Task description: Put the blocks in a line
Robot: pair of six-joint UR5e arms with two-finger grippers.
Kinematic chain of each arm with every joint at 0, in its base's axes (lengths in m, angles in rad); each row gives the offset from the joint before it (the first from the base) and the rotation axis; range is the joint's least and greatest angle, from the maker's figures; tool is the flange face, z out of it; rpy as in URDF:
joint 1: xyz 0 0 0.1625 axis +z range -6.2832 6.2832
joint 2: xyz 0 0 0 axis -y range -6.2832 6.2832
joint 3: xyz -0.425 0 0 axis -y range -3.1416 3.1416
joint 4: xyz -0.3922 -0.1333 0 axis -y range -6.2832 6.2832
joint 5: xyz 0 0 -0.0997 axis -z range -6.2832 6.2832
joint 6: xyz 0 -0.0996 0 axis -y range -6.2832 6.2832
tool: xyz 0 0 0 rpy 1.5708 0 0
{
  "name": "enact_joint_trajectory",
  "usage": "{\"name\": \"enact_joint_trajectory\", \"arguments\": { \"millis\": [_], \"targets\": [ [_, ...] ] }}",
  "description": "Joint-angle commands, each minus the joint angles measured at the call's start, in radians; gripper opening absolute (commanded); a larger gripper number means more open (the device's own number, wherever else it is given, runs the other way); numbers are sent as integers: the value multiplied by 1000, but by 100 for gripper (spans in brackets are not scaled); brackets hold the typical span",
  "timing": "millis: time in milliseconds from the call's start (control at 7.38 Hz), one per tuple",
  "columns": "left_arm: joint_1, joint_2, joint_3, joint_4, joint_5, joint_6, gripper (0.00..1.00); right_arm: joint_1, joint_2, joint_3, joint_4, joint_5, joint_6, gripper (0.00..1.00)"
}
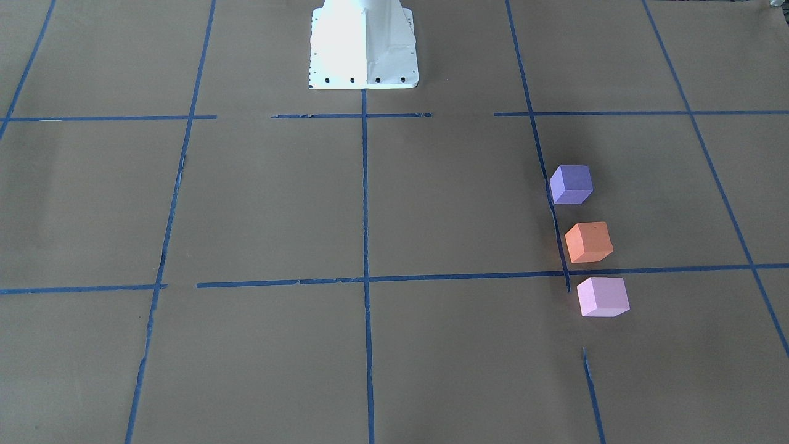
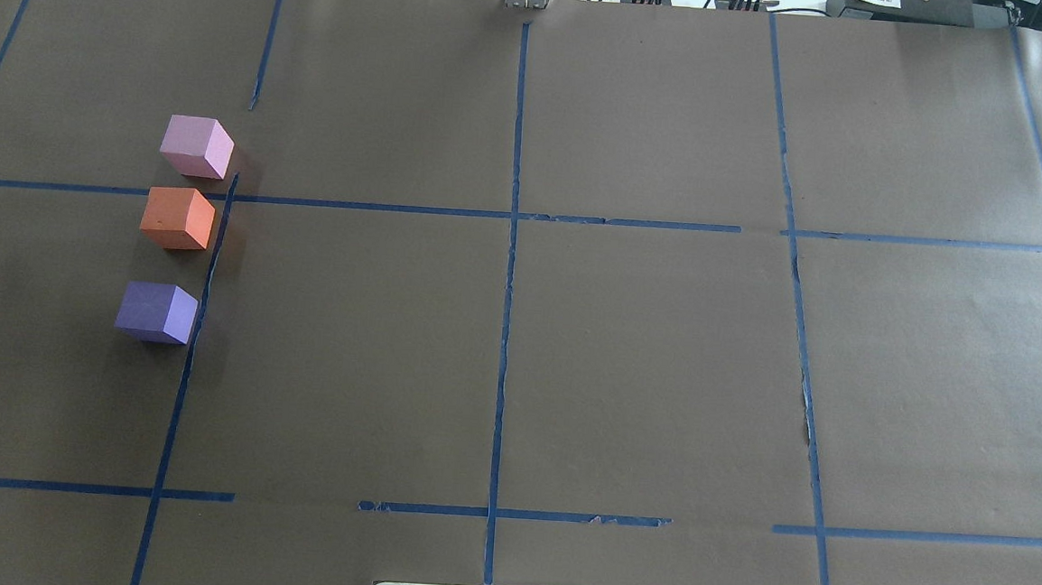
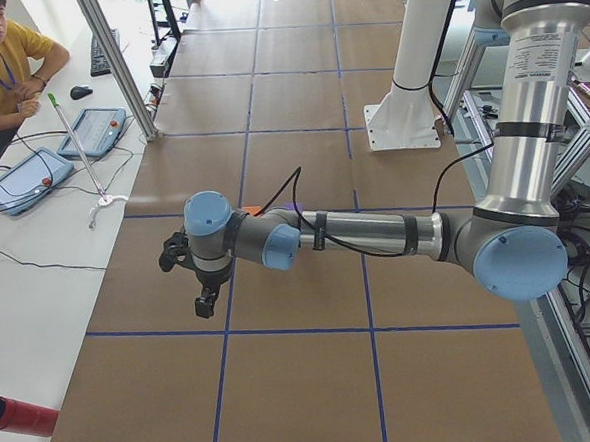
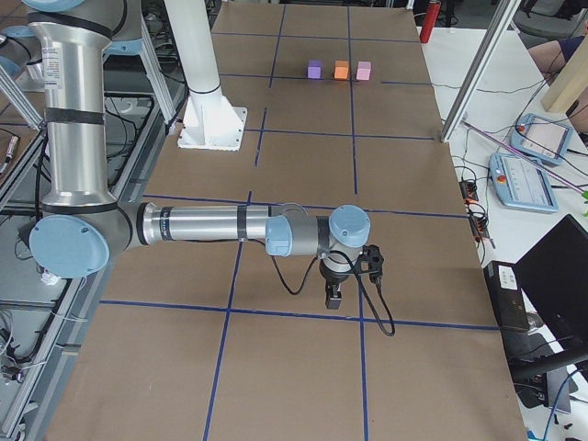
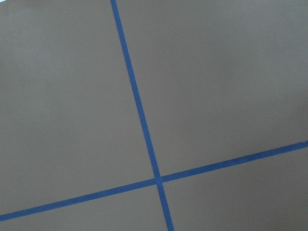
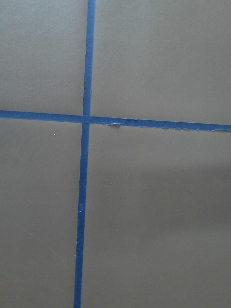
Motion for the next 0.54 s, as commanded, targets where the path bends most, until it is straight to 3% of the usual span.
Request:
{"name": "enact_joint_trajectory", "arguments": {
  "millis": [0,407],
  "targets": [
    [-10,33,8,14,-26,72,100,0,0,0,0,0,0,100],
    [-83,50,-2,72,-29,-33,100,0,0,0,1,0,0,100]
  ]
}}
